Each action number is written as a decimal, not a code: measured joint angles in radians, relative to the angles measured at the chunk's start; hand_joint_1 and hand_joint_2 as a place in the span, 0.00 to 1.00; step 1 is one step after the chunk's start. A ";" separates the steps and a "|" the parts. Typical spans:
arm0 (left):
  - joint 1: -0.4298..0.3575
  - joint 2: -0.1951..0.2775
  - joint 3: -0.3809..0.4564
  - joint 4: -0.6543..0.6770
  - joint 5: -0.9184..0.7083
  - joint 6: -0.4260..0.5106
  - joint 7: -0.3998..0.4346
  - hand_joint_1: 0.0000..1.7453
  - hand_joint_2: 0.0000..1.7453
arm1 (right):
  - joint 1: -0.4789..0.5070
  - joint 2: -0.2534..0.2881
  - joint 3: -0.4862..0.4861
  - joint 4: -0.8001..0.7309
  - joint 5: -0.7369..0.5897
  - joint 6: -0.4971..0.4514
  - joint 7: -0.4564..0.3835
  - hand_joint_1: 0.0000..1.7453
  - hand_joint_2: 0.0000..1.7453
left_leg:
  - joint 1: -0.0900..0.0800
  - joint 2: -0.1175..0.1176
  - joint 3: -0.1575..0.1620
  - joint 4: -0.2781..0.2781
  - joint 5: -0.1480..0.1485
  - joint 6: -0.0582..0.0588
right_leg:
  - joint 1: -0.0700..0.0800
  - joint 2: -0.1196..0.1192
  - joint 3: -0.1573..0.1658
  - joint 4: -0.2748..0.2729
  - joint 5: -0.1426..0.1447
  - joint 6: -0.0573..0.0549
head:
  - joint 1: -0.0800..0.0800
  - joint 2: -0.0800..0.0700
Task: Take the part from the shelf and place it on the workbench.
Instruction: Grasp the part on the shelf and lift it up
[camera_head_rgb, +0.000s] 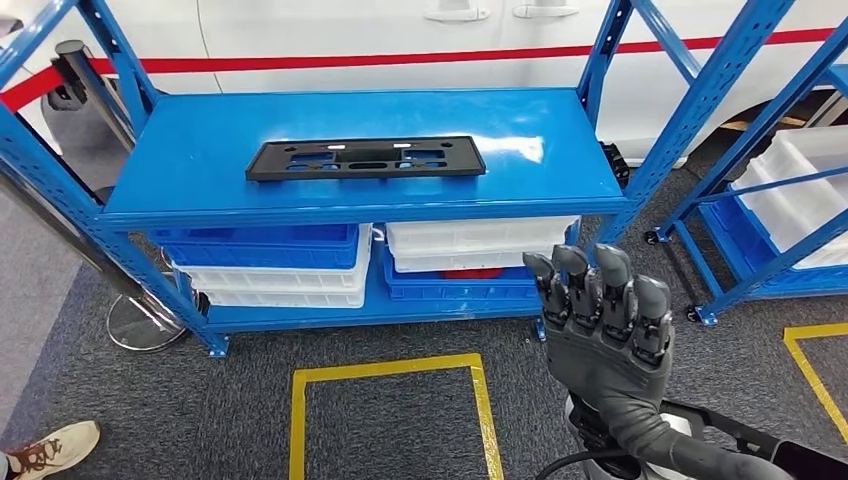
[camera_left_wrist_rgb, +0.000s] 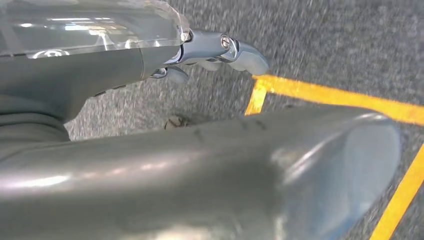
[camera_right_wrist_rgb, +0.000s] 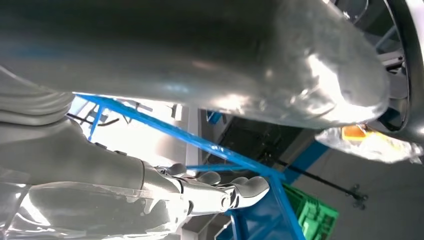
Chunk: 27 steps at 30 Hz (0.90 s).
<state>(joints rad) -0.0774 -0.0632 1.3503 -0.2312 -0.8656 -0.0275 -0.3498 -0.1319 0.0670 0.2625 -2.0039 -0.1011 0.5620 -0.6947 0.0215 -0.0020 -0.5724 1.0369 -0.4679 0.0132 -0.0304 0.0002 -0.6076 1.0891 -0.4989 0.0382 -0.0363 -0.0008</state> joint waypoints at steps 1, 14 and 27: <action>0.000 0.000 0.001 0.000 0.000 -0.001 0.000 0.00 0.00 | 0.001 -0.004 0.000 -0.002 0.000 -0.001 0.000 0.00 0.00 | -0.002 0.000 -0.001 -0.001 0.001 0.005 | 0.002 0.000 -0.027 0.058 -0.032 -0.001 | 0.000 0.000; -0.006 -0.003 0.002 0.006 -0.014 -0.021 -0.010 0.00 0.00 | -0.004 -0.090 0.083 0.085 0.081 -0.099 0.035 0.00 0.00 | -0.040 0.002 -0.001 0.006 -0.011 0.003 | 0.045 -0.006 0.026 -0.075 0.051 -0.078 | -0.002 0.000; -0.004 0.000 0.001 0.007 0.000 -0.023 -0.005 0.00 0.00 | -0.088 -0.089 0.265 0.323 0.143 -0.306 0.112 0.00 0.00 | 0.000 -0.004 -0.001 -0.002 -0.002 -0.029 | 0.018 -0.007 0.024 -0.059 0.039 -0.025 | -0.002 0.000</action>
<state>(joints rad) -0.0818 -0.0633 1.3515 -0.2243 -0.8651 -0.0508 -0.3544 -0.2202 -0.0224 0.5270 -1.6812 0.0420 0.2562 -0.5829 0.0216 -0.0065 -0.5732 1.0351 -0.4701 -0.0157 -0.0123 -0.0072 -0.5837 1.0298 -0.4594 0.0133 -0.0384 -0.0008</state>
